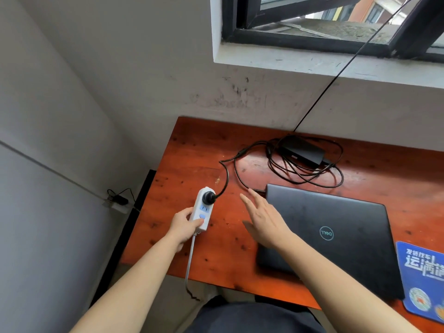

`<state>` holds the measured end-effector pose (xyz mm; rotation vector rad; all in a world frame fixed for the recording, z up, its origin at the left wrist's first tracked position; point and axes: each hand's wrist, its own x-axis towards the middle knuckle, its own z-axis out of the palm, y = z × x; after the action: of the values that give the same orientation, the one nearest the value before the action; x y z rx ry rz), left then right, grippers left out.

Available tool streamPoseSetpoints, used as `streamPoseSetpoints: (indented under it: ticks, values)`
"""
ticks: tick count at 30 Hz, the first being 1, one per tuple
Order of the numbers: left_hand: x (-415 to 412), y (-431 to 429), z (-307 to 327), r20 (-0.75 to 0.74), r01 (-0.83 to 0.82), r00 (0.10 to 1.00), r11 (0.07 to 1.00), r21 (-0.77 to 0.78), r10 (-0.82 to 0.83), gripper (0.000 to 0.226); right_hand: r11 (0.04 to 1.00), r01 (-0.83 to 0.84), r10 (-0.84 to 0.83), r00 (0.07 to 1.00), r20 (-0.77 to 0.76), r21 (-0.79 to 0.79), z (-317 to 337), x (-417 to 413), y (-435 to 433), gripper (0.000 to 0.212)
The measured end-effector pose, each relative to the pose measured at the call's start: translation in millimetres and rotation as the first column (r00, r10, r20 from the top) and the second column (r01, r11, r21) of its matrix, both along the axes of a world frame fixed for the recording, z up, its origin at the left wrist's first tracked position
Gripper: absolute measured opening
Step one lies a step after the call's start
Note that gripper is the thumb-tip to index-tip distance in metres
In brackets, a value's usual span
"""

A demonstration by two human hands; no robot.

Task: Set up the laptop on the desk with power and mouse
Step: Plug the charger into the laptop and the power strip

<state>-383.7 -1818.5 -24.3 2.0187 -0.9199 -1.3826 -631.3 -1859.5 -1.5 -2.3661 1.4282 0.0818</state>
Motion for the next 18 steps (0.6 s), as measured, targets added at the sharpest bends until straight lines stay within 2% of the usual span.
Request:
streamPoseSetpoints:
  ticks: [3, 5, 7, 9, 10, 15, 18]
  values:
    - [-3, -2, -16, -0.093, -0.162, 0.982, 0.987, 0.008, 0.162, 0.040, 0.985, -0.009, 0.033, 0.990, -0.140, 0.170, -21, -12, 15, 0.070]
    - [-5, -3, -21, -0.048, -0.167, 0.985, 0.986, -0.001, 0.166, 0.035, 0.981, -0.057, 0.098, 0.970, -0.221, 0.186, -33, -17, 26, 0.063]
    - [-7, -6, -29, 0.175, -0.022, 0.984, 0.999, 0.034, 0.015, 0.036, 0.978, -0.107, 0.155, 0.947, -0.282, 0.179, -44, -18, 34, 0.061]
    - [-8, -5, -36, 0.410, 0.141, 0.891, 0.977, 0.162, -0.197, 0.049, 0.976, -0.104, 0.159, 0.940, -0.301, 0.191, -51, -18, 40, 0.063]
    - [-8, -4, -37, 0.462, 0.172, 0.851, 0.964, 0.204, -0.250, 0.053, 0.977, -0.100, 0.154, 0.942, -0.299, 0.188, -52, -19, 42, 0.064]
    - [-3, 10, -36, 0.591, 0.262, 0.695, 0.910, 0.322, -0.409, 0.060, 0.973, -0.102, 0.154, 0.956, -0.251, 0.207, -43, -22, 40, 0.057]
    - [-3, 12, -26, 0.575, 0.299, 0.685, 0.892, 0.338, -0.448, 0.062, 0.979, -0.064, 0.098, 0.980, -0.172, 0.191, -34, -24, 37, 0.054]
